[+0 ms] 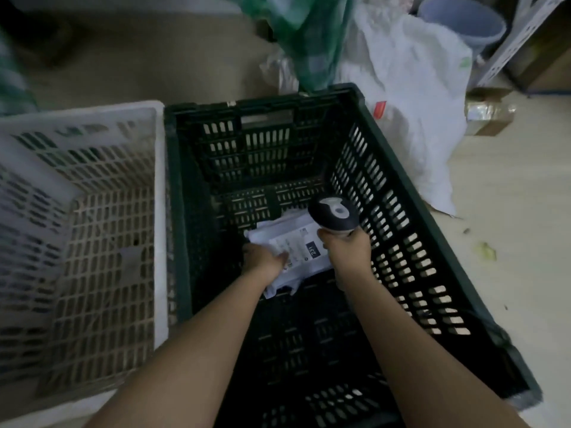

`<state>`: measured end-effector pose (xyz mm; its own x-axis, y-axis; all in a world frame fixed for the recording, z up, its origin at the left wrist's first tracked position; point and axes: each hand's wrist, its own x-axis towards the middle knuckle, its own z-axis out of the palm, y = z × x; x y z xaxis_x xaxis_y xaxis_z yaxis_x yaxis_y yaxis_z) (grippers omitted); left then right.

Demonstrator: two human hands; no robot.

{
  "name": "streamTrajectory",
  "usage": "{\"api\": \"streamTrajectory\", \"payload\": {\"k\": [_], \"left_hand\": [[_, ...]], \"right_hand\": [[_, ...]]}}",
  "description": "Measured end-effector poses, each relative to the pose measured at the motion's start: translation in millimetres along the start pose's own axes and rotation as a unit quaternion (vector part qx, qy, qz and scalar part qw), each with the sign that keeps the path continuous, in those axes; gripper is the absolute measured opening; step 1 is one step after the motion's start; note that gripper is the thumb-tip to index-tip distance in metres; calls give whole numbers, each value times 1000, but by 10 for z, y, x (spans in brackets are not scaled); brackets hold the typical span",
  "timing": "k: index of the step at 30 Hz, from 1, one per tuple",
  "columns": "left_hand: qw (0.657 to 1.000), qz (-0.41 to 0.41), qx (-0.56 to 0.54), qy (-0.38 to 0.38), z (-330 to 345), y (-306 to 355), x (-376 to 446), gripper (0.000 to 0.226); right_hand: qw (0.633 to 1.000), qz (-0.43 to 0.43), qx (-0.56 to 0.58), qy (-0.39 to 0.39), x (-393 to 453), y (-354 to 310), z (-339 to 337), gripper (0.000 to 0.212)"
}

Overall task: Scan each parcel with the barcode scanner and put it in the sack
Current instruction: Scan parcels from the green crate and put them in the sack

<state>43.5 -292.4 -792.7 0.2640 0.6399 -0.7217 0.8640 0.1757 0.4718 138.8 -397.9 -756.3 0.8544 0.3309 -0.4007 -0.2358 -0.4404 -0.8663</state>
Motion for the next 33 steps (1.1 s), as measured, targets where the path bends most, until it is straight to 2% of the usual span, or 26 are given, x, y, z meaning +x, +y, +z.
{"api": "streamTrajectory", "payload": {"k": [3,5,7,13,16,20,22,26,29,31,33], "left_hand": [[996,-59,-69,15,206,-80,155,66],[993,-51,-101,20,265,-106,204,58],[992,-41,-121,19,266,-109,213,59],[986,56,-155,3,-122,41,-106,36],[984,143,-110,2,-563,116,-567,40],[969,230,-81,36,-1225,68,-1332,61],[960,254,-92,67,-1525,-22,-1717,62],[940,284,-144,126,-1986,-327,-2316,47],[930,289,-173,145,-2154,-628,-2530,40],[929,287,-181,147,-2166,-813,-2587,37],[928,285,-188,149,-2160,-940,-2591,38]], "right_hand": [[1000,-16,-16,-7,132,184,48,30],[1000,-21,-20,-8,153,225,64,28],[999,-26,-24,-14,141,230,69,21],[999,-32,-2,-32,-165,-31,-60,22],[998,-42,19,-43,-549,-394,-225,11],[990,-104,-3,-91,-1197,-954,-471,16],[983,-134,-17,-128,-1541,-1193,-547,25],[969,-169,-42,-175,-2184,-1442,-524,34],[961,-196,-57,-187,-2548,-1387,-443,18],[947,-232,-110,-193,-2700,-1283,-398,8],[926,-258,-185,-205,-2773,-1203,-387,9]]}}
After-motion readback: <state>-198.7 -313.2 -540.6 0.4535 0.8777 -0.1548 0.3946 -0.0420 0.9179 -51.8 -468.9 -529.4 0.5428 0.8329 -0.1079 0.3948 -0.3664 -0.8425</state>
